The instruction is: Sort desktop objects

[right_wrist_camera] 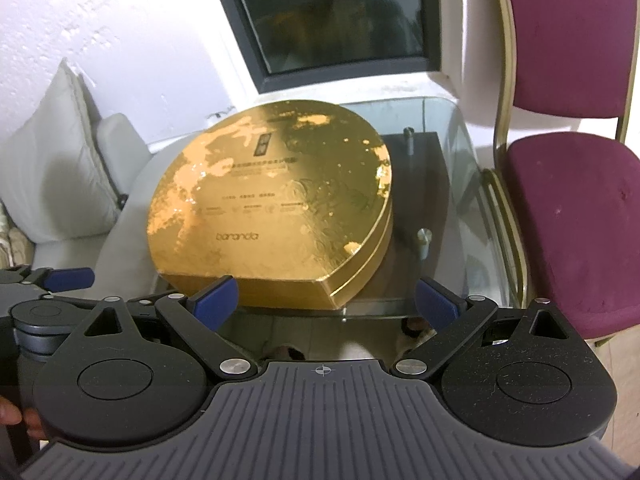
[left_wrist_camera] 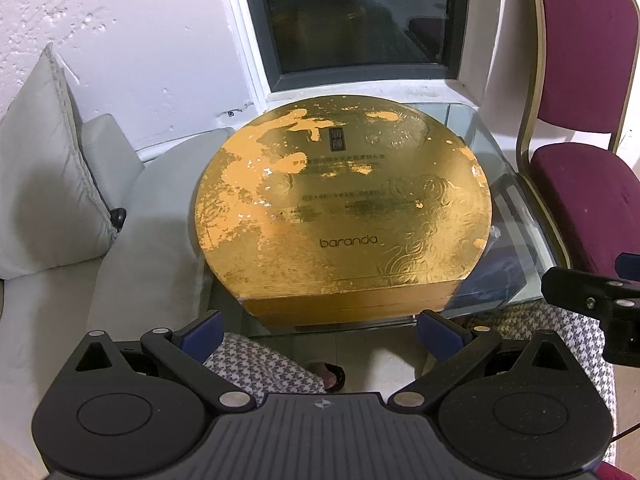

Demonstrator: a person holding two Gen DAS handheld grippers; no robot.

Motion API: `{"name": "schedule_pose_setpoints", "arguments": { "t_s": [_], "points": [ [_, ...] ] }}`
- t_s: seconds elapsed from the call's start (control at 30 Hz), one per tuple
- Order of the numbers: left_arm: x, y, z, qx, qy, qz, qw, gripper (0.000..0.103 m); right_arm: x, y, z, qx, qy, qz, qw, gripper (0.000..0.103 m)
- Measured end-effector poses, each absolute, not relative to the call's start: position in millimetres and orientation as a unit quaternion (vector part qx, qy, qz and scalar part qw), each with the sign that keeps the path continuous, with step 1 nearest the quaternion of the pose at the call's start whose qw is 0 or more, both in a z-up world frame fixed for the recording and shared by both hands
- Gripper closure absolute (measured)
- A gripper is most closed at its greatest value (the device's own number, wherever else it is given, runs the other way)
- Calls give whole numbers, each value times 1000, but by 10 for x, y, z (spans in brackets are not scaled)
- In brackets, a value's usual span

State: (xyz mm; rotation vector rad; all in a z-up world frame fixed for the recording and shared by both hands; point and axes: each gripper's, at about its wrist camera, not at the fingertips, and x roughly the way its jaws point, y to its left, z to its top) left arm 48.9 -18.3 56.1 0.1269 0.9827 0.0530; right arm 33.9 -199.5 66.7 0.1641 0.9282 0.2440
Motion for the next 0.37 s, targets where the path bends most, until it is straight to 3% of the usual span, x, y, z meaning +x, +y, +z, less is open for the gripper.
{"name": "schedule_pose_setpoints", "arguments": {
  "t_s": [0.37],
  "points": [
    [557,-196,532,63,477,28,876,1,423,-2008,626,81,451,121,881,5]
  ]
}}
